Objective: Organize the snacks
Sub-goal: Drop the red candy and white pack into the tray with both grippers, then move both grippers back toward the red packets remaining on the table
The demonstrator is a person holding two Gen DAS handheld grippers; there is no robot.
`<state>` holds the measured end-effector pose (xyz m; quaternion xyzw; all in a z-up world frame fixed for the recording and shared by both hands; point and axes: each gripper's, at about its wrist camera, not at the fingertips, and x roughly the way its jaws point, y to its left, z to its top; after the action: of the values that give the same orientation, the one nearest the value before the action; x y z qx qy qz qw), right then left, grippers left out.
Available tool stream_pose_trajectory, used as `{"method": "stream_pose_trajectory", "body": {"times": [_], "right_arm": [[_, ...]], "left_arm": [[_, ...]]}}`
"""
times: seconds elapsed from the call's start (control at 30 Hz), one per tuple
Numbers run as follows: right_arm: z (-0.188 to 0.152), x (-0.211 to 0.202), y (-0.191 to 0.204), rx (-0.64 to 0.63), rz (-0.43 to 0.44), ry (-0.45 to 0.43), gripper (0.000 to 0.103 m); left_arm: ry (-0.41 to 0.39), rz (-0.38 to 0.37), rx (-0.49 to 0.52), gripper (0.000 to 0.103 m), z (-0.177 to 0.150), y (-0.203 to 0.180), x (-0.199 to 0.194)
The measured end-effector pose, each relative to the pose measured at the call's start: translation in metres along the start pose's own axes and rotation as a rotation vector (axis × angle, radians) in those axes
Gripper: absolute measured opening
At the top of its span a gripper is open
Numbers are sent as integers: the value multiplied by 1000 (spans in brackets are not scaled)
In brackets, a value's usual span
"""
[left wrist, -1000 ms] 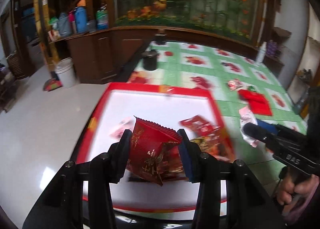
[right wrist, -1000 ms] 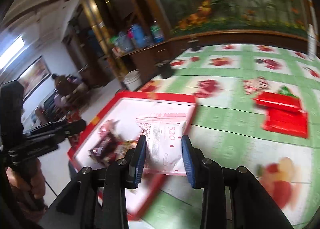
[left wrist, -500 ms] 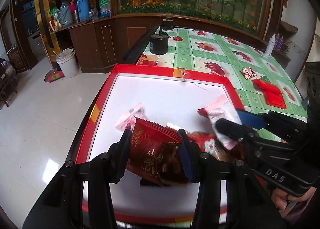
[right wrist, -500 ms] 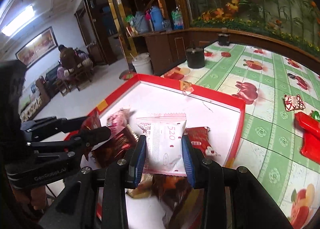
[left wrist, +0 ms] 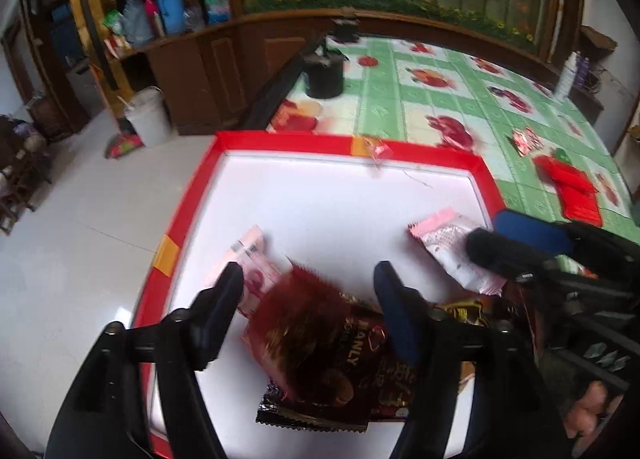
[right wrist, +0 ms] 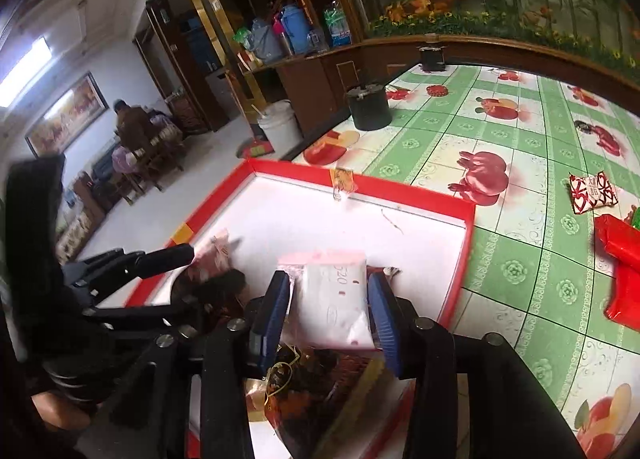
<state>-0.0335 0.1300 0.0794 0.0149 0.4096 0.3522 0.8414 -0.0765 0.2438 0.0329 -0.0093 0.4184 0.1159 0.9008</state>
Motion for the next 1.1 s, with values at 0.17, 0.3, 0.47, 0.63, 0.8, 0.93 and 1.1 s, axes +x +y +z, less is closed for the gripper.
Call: {"method": "stream_pose_trajectory", "body": {"times": [0.17,0.3,0.47,0.63,0.8,0.93,1.1], "right_arm": [[6,-30,-23,3,13,-90,55],[7,-54,-57,15,-56,-142,64],[5,-82,-116,90,-125,-178,64],[7,-124,-187,188,-223,-273,65],[9,-165,-246,298,-286,-377,69],[9,-176,-283,407,-330,-399,70],[10,-166,-302,466,-345,-361,70]], "left_arm": [[-94,59,-5,79,7,-11,-25],[-171,45,37,82,14,-41,-47],[-215,36,90,84,27,-97,-57],[-226,1,136,84,47,-162,-54],[-228,-47,198,84,65,-234,-40],[-209,-100,189,84,78,-273,-21],[-183,-118,148,84,84,-287,6]]}}
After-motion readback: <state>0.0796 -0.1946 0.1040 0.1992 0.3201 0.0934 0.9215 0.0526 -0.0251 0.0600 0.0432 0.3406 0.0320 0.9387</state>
